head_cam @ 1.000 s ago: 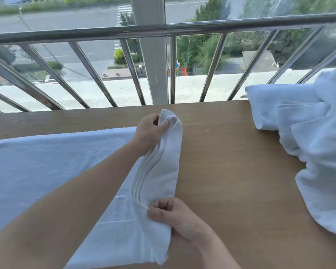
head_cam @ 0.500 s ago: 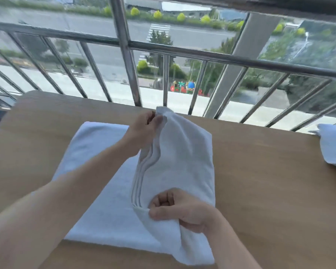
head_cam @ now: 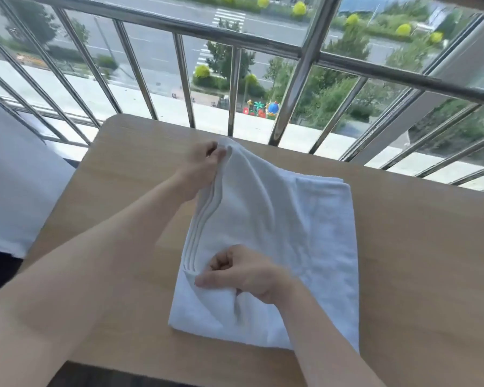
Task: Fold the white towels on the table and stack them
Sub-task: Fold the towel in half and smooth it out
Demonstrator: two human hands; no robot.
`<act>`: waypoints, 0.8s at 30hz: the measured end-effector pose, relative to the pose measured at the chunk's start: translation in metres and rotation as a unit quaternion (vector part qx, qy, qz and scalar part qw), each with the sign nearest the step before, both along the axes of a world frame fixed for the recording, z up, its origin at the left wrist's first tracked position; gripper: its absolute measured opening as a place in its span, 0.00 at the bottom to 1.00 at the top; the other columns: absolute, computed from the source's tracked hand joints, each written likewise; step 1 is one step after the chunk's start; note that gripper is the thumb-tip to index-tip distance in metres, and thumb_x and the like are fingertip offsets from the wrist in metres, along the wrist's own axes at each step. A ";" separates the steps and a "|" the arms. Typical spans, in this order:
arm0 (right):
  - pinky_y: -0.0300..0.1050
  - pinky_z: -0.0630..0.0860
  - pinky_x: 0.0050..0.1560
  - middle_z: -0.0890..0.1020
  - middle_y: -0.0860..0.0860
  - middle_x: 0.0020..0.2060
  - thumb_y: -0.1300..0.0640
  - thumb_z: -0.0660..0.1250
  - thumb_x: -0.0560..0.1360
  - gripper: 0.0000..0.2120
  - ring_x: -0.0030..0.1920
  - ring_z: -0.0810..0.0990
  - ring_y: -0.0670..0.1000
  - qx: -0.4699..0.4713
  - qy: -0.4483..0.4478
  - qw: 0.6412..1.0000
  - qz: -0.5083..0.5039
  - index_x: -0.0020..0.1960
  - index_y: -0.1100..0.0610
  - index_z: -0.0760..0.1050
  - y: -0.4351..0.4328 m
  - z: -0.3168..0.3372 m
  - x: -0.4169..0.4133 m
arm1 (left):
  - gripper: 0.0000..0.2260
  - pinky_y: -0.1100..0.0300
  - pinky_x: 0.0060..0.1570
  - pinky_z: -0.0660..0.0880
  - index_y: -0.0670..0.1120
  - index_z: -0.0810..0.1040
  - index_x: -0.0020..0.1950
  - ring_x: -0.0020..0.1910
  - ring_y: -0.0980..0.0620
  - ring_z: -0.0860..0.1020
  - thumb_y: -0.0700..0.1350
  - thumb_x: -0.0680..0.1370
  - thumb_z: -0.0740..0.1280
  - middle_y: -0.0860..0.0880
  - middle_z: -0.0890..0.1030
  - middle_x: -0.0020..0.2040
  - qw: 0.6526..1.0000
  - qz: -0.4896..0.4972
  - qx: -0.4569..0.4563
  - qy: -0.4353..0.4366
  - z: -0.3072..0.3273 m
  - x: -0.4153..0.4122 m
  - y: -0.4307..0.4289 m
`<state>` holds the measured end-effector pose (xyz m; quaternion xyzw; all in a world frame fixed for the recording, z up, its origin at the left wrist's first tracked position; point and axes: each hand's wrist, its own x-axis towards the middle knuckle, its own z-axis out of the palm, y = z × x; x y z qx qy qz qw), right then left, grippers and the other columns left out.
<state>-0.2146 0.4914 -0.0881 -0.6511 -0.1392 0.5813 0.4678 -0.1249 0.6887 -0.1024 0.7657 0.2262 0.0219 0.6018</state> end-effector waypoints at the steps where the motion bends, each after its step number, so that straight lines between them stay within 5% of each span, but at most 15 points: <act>1: 0.35 0.68 0.30 0.72 0.41 0.25 0.49 0.78 0.68 0.13 0.28 0.71 0.41 -0.018 -0.021 1.000 -0.010 0.35 0.52 0.75 0.009 -0.011 -0.007 | 0.12 0.57 0.37 0.67 0.40 0.80 0.47 0.37 0.52 0.72 0.47 0.83 0.64 0.47 0.75 0.38 1.000 0.003 0.003 0.012 -0.013 -0.003 0.007; 6: 0.38 0.69 0.31 0.73 0.42 0.26 0.45 0.79 0.65 0.14 0.28 0.72 0.41 -0.078 -0.091 0.992 -0.045 0.36 0.51 0.77 0.031 -0.057 -0.039 | 0.04 0.65 0.40 0.74 0.46 0.77 0.55 0.43 0.52 0.77 0.44 0.82 0.65 0.52 0.80 0.43 0.997 0.070 0.021 0.034 -0.063 -0.017 0.021; 10: 0.33 0.69 0.26 0.76 0.42 0.26 0.41 0.78 0.62 0.17 0.26 0.75 0.41 -0.093 -0.136 0.985 -0.055 0.37 0.52 0.77 0.034 -0.067 -0.044 | 0.14 0.59 0.39 0.73 0.52 0.69 0.58 0.35 0.57 0.76 0.56 0.79 0.69 0.52 0.79 0.39 0.996 0.079 0.039 0.024 -0.072 -0.021 0.024; 15: 0.37 0.72 0.30 0.76 0.41 0.27 0.42 0.75 0.65 0.16 0.28 0.75 0.40 -0.130 -0.216 0.967 -0.027 0.38 0.53 0.76 0.039 -0.065 -0.054 | 0.14 0.62 0.47 0.71 0.51 0.76 0.50 0.49 0.53 0.77 0.55 0.73 0.76 0.54 0.78 0.48 0.992 0.039 0.102 0.058 -0.070 -0.020 0.019; 19: 0.35 0.71 0.33 0.78 0.41 0.29 0.38 0.71 0.69 0.17 0.31 0.76 0.39 -0.139 -0.258 0.956 -0.025 0.39 0.51 0.75 0.041 -0.059 -0.063 | 0.09 0.74 0.36 0.66 0.50 0.78 0.44 0.43 0.55 0.76 0.51 0.74 0.76 0.55 0.79 0.43 0.990 0.064 0.123 0.038 -0.067 -0.020 0.018; 24: 0.51 0.80 0.38 0.84 0.52 0.37 0.38 0.64 0.74 0.18 0.33 0.81 0.50 -0.096 -0.132 0.983 -0.086 0.43 0.53 0.77 0.032 -0.045 -0.059 | 0.11 0.62 0.48 0.70 0.50 0.78 0.54 0.49 0.54 0.76 0.52 0.76 0.73 0.54 0.78 0.49 0.992 0.066 0.091 0.056 -0.068 -0.034 0.014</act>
